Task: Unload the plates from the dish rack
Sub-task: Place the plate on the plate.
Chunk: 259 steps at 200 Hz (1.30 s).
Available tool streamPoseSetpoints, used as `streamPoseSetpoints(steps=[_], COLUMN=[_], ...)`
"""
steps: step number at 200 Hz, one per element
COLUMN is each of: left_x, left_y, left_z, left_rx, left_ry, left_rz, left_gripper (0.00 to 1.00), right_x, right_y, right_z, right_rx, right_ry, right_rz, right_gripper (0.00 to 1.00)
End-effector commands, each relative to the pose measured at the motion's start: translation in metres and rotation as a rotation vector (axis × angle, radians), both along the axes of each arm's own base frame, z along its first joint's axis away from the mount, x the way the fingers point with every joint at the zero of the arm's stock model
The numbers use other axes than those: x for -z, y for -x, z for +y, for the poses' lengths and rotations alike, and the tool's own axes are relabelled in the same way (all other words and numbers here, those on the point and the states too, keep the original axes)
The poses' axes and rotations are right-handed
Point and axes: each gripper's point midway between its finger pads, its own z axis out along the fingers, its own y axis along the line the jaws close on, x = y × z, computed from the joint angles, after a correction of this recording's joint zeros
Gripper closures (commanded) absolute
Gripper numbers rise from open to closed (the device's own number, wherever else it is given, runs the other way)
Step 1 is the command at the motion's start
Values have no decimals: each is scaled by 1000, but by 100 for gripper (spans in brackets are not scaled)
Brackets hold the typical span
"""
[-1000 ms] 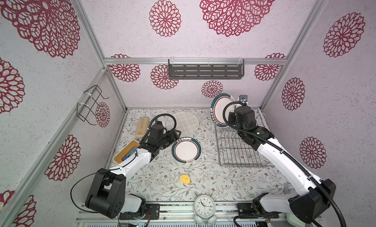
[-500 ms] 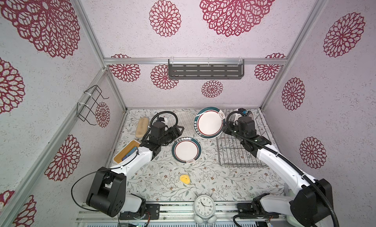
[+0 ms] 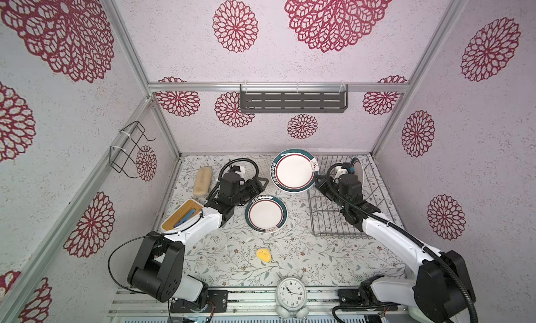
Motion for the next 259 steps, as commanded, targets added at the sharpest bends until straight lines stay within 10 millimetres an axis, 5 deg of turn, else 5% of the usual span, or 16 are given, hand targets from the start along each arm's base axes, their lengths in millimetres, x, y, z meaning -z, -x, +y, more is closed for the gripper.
streamPoseSetpoints(steps=[1, 125, 194, 259], left_x=[-26, -40, -38, -34], left_y=[-8, -12, -15, -16], left_z=[-13, -65, -93, -100], left_rx=[10, 83, 128, 136], left_ry=[55, 102, 144, 153], left_rz=[-74, -111, -110, -105], left_gripper=[28, 30, 47, 61], right_x=[-58, -62, -52, -54], right_y=[-8, -2, 2, 2], right_z=[-11, -7, -8, -6], right_rx=[93, 159, 233, 242], right_ry=[-188, -269, -266, -268], right_rz=[-154, -158, -142, -145], right_gripper=[100, 100, 100, 100])
